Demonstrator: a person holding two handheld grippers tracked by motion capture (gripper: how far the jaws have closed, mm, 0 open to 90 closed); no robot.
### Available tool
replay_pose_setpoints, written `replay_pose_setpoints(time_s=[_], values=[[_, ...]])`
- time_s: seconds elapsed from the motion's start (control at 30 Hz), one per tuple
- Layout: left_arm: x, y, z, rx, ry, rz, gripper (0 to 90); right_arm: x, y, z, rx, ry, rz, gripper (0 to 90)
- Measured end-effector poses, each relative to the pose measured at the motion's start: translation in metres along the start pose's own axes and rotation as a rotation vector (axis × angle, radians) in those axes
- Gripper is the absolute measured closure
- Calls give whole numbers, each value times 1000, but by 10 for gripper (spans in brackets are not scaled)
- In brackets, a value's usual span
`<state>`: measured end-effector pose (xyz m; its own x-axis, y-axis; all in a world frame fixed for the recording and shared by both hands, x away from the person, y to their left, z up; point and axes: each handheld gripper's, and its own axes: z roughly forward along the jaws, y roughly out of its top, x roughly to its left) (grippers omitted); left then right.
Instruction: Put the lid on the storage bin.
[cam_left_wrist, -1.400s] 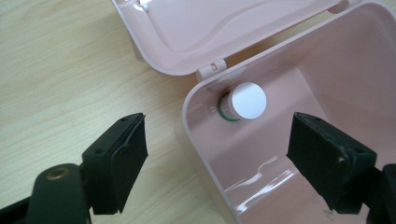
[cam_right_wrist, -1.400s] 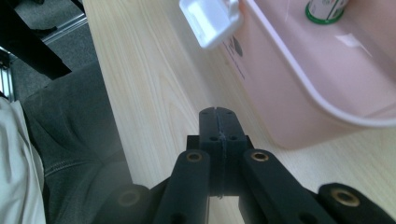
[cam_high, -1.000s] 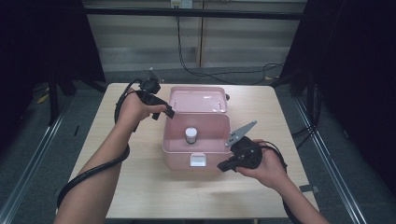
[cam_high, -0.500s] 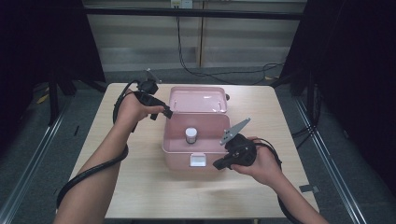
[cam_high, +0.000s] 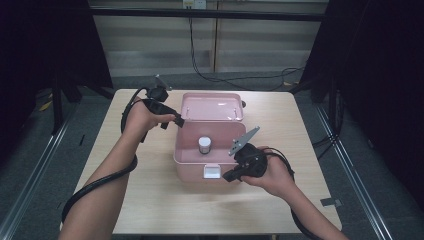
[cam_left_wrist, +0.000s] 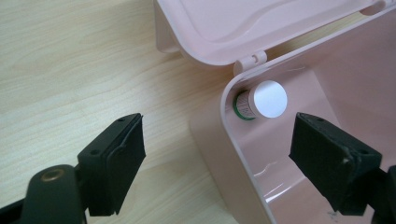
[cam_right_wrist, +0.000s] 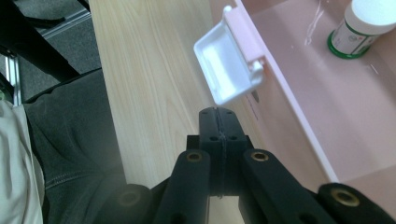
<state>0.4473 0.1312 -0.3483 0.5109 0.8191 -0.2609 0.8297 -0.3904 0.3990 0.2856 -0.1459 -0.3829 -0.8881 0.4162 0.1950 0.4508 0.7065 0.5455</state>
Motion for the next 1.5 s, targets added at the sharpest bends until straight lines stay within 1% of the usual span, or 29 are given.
replay_pose_setpoints(time_s=[0.03, 0.1, 0.13, 0.23, 0.33, 0.5, 0.57, 0.63, 0.7, 0.73, 0.9, 0.97, 1.1, 1.17, 1.27, 1.3, 1.43, 1.5], values=[[0, 0, 1, -5, 1, -6, 174, 0, 1, 0, 1, 0, -3, 900], [1, -1, 1, 2, -4, -1, 174, 1, 4, 2, -3, 5, -11, 900], [1, -1, 1, 2, -3, -2, 174, 2, 6, 1, -2, 1, -10, 900], [2, -1, 1, 2, 0, 0, 174, 4, 11, 0, -14, 12, -18, 900], [2, -1, 1, 4, -4, -1, 174, 5, 18, 2, -5, 3, -31, 900], [3, -2, 1, 6, -5, -1, 175, 7, 27, 10, 12, 0, -53, 900], [4, -3, 2, 5, -10, -3, 174, 7, 29, 13, 26, -3, -62, 900], [5, -4, 2, 4, -8, -9, 175, 6, 31, 15, 20, -5, -65, 900], [5, -4, 2, 5, -9, -8, 175, 6, 31, 15, 25, -5, -64, 900], [6, -4, 2, 3, -8, -7, 175, 6, 33, 17, 32, -12, -72, 900], [5, -5, 2, 0, -10, -4, 178, 6, 34, 20, 38, -19, -78, 900], [5, -5, 2, 2, -10, 2, 179, 5, 34, 21, 39, -25, -87, 900], [6, -4, 1, -4, -9, -2, 180, 6, 35, 21, 39, -37, -96, 900], [6, -4, 1, -3, -10, -2, 181, 6, 36, 22, 39, -47, -112, 900], [6, -3, 0, 0, -10, 0, 182, 6, 36, 23, 38, -50, -131, 900], [6, -3, 1, -2, -8, -7, 182, 6, 36, 23, 37, -50, -134, 900], [5, -1, 0, -2, -14, -5, 183, 6, 35, 23, 36, -48, -140, 900], [5, 3, 0, -9, -8, -14, 184, 5, 35, 23, 30, -45, -143, 900]])
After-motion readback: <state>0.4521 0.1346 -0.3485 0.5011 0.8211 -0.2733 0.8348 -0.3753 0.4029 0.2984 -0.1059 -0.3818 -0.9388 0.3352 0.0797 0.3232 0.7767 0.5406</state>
